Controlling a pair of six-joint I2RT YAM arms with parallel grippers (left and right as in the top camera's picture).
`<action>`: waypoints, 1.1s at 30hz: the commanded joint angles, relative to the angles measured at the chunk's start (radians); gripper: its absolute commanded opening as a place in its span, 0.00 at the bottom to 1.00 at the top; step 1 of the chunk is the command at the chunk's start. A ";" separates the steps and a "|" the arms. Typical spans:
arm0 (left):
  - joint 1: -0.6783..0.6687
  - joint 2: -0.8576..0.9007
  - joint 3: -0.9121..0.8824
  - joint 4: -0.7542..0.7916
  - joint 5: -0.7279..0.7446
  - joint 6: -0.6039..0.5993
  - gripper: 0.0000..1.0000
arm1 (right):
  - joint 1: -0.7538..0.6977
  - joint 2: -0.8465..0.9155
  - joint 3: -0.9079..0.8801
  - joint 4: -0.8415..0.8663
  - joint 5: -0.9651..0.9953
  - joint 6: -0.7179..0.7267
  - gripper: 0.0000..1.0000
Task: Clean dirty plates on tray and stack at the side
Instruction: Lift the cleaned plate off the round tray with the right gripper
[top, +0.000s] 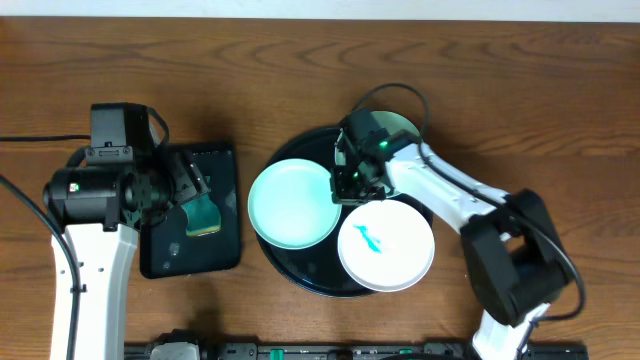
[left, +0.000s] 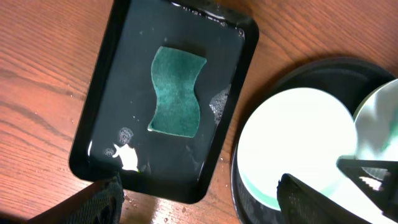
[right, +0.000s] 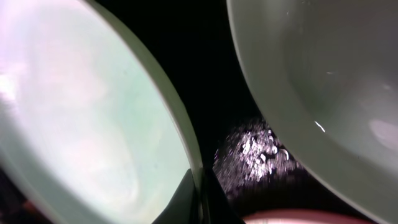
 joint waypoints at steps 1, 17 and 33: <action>-0.001 0.004 0.000 -0.006 0.018 -0.002 0.80 | -0.043 -0.069 0.007 -0.021 -0.071 -0.004 0.02; -0.001 0.003 0.000 -0.027 0.021 -0.002 0.80 | -0.252 -0.127 0.008 -0.243 -0.584 -0.280 0.02; -0.001 0.003 0.000 -0.030 0.035 -0.002 0.80 | -0.245 -0.164 0.010 0.135 -0.202 -0.351 0.02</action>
